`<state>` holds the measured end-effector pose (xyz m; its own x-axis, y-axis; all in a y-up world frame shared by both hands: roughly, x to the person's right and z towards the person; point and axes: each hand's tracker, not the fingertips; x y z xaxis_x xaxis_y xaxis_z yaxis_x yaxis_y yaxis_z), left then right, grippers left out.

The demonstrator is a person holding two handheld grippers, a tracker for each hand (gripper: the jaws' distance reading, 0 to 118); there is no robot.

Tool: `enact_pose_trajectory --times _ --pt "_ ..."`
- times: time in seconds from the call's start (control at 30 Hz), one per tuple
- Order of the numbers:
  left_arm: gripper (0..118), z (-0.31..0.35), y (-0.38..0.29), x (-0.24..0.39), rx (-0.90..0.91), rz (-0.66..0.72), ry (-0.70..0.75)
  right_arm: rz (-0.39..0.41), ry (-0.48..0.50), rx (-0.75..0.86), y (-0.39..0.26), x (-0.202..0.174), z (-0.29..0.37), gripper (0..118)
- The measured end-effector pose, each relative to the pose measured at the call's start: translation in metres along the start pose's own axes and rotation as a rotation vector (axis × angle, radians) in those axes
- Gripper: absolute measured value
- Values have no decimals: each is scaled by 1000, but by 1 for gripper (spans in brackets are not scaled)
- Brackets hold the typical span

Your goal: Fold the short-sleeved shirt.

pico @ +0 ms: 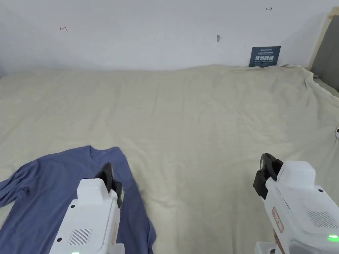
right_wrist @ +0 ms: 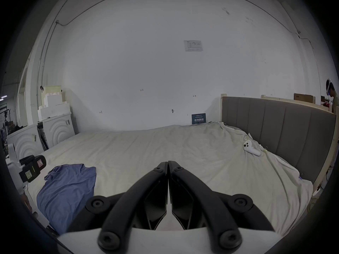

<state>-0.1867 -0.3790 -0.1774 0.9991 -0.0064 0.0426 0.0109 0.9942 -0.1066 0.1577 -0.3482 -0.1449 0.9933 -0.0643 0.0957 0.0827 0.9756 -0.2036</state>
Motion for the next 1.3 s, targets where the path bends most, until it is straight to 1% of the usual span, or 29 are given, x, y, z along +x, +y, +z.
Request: enact_pose_trajectory --times 0.33,0.8,0.87,0.9,0.93,0.97,1.03,1.07,1.1,1.13,1.17,1.2,1.23,1.27,1.3 --pt "0 0 3 0 -2 -3 -13 22 4 0 3 -2 2 0" --pt "0 4 6 -3 5 -7 -11 27 2 4 4 -4 2 0" --pt "0 4 6 -2 5 -5 -13 42 0 7 5 -5 3 0" --pt "0 4 7 -2 4 5 -13 63 -3 9 5 -8 4 0" --pt "0 3 8 -3 -1 27 -14 94 -8 10 6 -10 4 0" --pt "0 3 10 -6 -12 98 -25 148 -24 15 8 -15 5 0" --pt "0 2 13 -14 -15 266 -42 297 -77 57 9 -29 9 0" --pt "0 2 15 -20 -13 386 -73 411 -112 92 8 -38 11 0" --pt "0 2 16 -30 -15 530 -126 553 -153 147 5 -48 14 0" --pt "0 2 16 -38 -13 649 -161 679 -182 196 2 -56 16 0" --pt "0 2 15 -47 -13 803 -200 807 -208 234 -3 -64 18 0" --pt "0 -1 11 -57 -25 987 -262 907 -221 278 -7 -70 18 0" --pt "0 -1 5 -64 -13 1118 -281 972 -223 313 -10 -73 20 0" --pt "0 -2 -4 -69 -9 1274 -297 1020 -220 345 -13 -75 21 0" --pt "0 -3 -10 -72 -24 1369 -314 1052 -227 371 -16 -76 22 0"
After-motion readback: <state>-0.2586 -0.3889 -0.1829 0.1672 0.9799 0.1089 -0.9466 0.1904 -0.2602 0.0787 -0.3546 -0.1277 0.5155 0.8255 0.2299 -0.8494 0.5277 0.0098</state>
